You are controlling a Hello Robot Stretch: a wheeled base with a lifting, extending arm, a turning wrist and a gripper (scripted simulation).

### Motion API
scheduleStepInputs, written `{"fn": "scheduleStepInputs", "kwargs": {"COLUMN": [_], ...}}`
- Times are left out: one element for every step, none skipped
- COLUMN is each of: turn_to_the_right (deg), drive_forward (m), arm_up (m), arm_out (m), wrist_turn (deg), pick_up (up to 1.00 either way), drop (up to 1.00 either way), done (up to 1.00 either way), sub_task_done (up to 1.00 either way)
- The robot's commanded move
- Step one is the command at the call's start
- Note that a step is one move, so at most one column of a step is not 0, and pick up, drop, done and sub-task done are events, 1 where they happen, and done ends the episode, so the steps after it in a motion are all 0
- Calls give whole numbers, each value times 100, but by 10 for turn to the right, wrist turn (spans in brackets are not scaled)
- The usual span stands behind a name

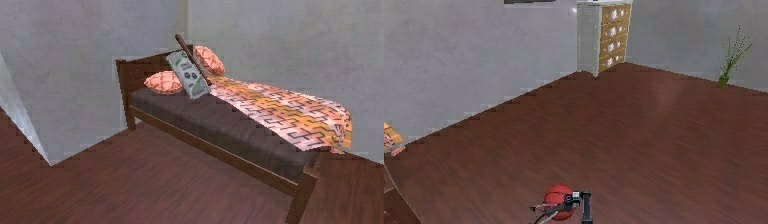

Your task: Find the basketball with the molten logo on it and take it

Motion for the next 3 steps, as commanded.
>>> {"fn": "scheduleStepInputs", "kwargs": {"turn_to_the_right": [0, 0, 0], "drive_forward": [0, 0, 0], "arm_up": [0, 0, -30], "arm_out": [0, 0, 0], "wrist_turn": [450, 240, 0], "pick_up": [0, 0, 0], "drop": [0, 0, 0], "done": [0, 0, 0], "sub_task_done": [0, 0, 0]}}
